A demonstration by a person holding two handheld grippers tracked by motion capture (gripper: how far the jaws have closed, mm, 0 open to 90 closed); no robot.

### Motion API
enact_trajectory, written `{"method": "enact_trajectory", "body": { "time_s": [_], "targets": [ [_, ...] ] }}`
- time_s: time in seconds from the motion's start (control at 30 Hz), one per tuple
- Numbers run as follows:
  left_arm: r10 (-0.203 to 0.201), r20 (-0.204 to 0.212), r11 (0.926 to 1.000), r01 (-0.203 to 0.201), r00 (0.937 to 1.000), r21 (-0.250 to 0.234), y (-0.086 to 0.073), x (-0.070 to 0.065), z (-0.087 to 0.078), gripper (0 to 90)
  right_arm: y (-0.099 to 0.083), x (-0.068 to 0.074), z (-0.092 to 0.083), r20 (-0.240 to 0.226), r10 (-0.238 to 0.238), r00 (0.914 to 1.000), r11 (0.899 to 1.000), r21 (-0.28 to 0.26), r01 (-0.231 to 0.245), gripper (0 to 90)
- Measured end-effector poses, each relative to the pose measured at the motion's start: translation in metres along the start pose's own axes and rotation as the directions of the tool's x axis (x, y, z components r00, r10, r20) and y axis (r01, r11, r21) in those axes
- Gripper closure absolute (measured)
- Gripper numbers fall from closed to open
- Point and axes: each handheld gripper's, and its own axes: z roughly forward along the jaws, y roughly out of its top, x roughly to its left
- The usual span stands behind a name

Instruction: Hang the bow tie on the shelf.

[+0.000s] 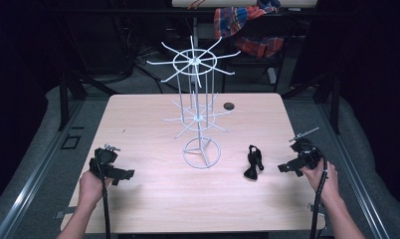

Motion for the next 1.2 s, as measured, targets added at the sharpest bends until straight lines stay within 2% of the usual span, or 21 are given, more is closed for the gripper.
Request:
{"method": "enact_trajectory", "body": {
  "time_s": [0.03, 0.07, 0.13, 0.23, 0.27, 0.3, 0.33, 0.4, 0.43, 0.47, 0.63, 0.8, 0.83, 0.9, 1.0, 1.03, 1.1, 1.2],
  "targets": [
    [0.0, 0.0, 1.0, 0.0, 1.0, 0.0, 0.0, 0.0, 0.0, 0.0, 0.0, 0.0, 0.0, 0.0, 0.0, 1.0, 1.0, 0.0, 0.0, 0.7],
    [0.001, 0.0, 1.0, -0.001, 1.0, 0.002, 0.0, 0.0, 0.0, 0.0, 0.0, 0.002, 0.002, -0.009, 0.02, 0.9998, 1.0, -0.012, -0.02, 0.0],
    [-0.002, -0.001, 1.0, 0.002, 1.0, 0.003, 0.0, 0.001, 0.001, 0.0, 0.001, 0.002, 0.001, -0.005, -0.012, 0.9999, 1.0, 0.013, 0.012, 0.0],
    [0.0, -0.001, 1.0, 0.0, 1.0, 0.004, 0.0, 0.001, 0.001, 0.0, 0.002, 0.004, 0.001, -0.007, -0.017, 0.9998, 1.0, 0.016, 0.017, 0.0],
    [-0.002, 0.001, 1.0, 0.002, 1.0, 0.004, 0.0, 0.001, 0.002, 0.0, 0.002, 0.005, 0.002, -0.007, -0.008, 0.9999, 1.0, -0.003, 0.008, 0.0],
    [-0.001, -0.001, 1.0, 0.001, 1.0, 0.004, 0.0, 0.001, 0.002, 0.0, 0.003, 0.005, 0.001, -0.007, -0.022, 0.9997, 1.0, 0.012, 0.022, 0.0],
    [0.0, -0.001, 1.0, 0.0, 1.0, 0.001, 0.0, 0.001, 0.002, 0.0, 0.003, 0.006, 0.0, -0.014, -0.015, 0.9998, 1.0, 0.013, 0.015, 0.0],
    [0.004, 0.001, 1.0, -0.004, 1.0, 0.004, -0.001, 0.001, 0.002, 0.0, 0.004, 0.005, 0.0, -0.01, -0.031, 0.9995, 0.999, 0.008, 0.031, 0.0],
    [-0.001, 0.0, 1.0, 0.001, 1.0, 0.001, -0.001, 0.001, 0.002, 0.0, 0.004, 0.007, 0.0, -0.024, -0.016, 0.9996, 1.0, -0.005, 0.015, 0.0],
    [-0.002, -0.001, 1.0, 0.002, 1.0, 0.003, -0.001, 0.002, 0.001, 0.0, 0.006, 0.008, -0.002, -0.031, -0.025, 0.9992, 1.0, -0.015, 0.025, 0.0],
    [0.002, -0.002, 1.0, -0.002, 1.0, 0.002, -0.001, 0.002, 0.001, 0.0, 0.007, 0.011, -0.005, -0.017, -0.024, 0.9996, 0.999, -0.027, 0.023, 0.0],
    [0.004, -0.002, 1.0, -0.004, 1.0, 0.003, 0.0, 0.001, 0.002, 0.0, 0.01, 0.016, -0.01, -0.019, -0.024, 0.9995, 0.998, -0.065, 0.023, 0.2],
    [0.004, -0.003, 1.0, -0.004, 1.0, 0.003, 0.0, 0.001, 0.002, 0.0, 0.011, 0.017, -0.011, -0.012, -0.026, 0.9996, 0.997, -0.066, 0.025, 0.7],
    [0.003, -0.004, 1.0, -0.003, 1.0, 0.004, 0.0, 0.001, 0.002, 0.0, 0.012, 0.02, -0.011, -0.027, -0.033, 0.9991, 0.996, -0.078, 0.031, 3.4],
    [0.004, -0.005, 1.0, -0.004, 1.0, 0.004, 0.0, 0.002, 0.002, 0.0, 0.014, 0.021, -0.011, -0.028, -0.043, 0.9987, 0.997, -0.067, 0.041, 5.0],
    [0.004, -0.005, 1.0, -0.004, 1.0, 0.005, 0.0, 0.002, 0.002, 0.0, 0.015, 0.022, -0.01, -0.036, -0.05, 0.9981, 0.997, -0.067, 0.047, 8.5],
    [0.005, -0.005, 1.0, -0.005, 1.0, 0.006, 0.0, 0.002, 0.002, 0.0, 0.015, 0.023, -0.008, -0.046, -0.056, 0.9974, 0.995, -0.084, 0.052, 7.5],
    [0.006, -0.006, 0.9999, -0.006, 1.0, 0.009, 0.0, 0.002, 0.003, 0.0, 0.016, 0.022, -0.006, -0.054, -0.066, 0.9964, 0.996, -0.066, 0.062, 3.7]
  ]
}}
